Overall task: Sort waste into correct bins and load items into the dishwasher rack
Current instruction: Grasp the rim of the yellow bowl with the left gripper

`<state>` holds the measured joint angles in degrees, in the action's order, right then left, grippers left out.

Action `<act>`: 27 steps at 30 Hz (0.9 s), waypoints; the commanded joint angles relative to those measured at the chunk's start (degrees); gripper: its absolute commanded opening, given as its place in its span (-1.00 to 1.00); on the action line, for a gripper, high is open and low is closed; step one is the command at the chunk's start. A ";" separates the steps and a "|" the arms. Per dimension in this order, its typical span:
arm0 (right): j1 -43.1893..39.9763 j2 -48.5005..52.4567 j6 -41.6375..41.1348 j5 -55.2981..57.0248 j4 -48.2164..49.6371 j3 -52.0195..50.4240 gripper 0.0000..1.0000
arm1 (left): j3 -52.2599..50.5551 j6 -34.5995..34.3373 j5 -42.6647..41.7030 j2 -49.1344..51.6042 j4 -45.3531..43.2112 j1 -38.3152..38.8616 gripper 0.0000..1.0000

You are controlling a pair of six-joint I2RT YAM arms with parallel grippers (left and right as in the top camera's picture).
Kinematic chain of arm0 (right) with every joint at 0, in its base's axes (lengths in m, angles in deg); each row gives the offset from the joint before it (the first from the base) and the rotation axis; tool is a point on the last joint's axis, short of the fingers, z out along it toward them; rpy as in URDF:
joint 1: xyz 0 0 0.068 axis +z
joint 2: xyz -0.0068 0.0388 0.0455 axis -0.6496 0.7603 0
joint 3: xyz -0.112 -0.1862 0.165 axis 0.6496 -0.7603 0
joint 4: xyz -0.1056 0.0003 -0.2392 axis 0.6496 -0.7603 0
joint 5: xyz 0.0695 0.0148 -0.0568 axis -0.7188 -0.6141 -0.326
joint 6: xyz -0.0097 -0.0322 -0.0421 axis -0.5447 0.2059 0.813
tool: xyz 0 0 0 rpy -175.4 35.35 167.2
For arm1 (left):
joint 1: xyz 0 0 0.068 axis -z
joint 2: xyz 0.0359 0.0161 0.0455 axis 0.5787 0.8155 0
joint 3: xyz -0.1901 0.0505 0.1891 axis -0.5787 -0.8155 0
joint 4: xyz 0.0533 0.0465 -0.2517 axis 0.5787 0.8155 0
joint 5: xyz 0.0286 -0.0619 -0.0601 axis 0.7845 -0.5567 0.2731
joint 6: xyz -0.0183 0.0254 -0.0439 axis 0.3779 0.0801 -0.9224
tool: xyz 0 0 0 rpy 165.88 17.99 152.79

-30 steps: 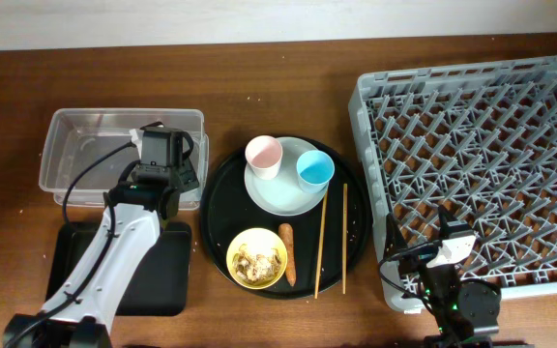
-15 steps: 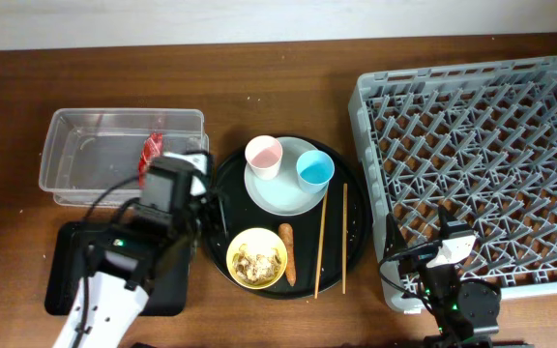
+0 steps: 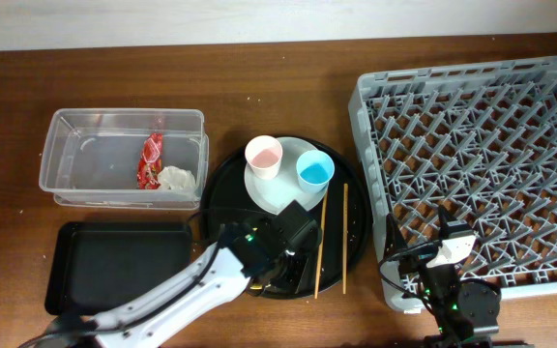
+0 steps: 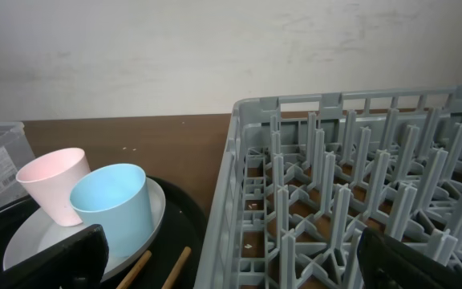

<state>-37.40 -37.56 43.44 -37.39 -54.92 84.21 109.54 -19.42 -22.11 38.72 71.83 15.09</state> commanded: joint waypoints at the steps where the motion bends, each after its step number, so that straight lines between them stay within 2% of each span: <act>1: 0.35 -0.28 -0.24 -0.13 -0.24 -0.31 0.97 | 0.00 -0.28 1.01 2.97 -1.40 0.13 -0.47; 7: 0.35 -0.28 -0.24 -0.11 -0.24 -0.31 0.97 | -0.02 -0.31 7.56 3.52 -1.42 0.13 -0.46; 22: 0.35 -0.28 -0.24 -0.11 -0.24 -0.31 0.97 | -1.14 -0.31 6.71 8.44 -4.59 0.17 -0.47; 25: 0.35 -0.28 -0.24 -0.11 -0.24 -0.31 0.97 | -1.16 -0.31 6.69 8.44 -4.59 0.17 -0.85; 27: 0.35 -0.28 -0.24 -0.11 -0.24 -0.31 0.97 | -1.14 -0.31 6.71 8.44 -4.57 0.17 -0.90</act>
<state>-37.40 -37.56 43.49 -37.39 -54.92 84.21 109.22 -19.84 -15.61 46.59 67.39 15.12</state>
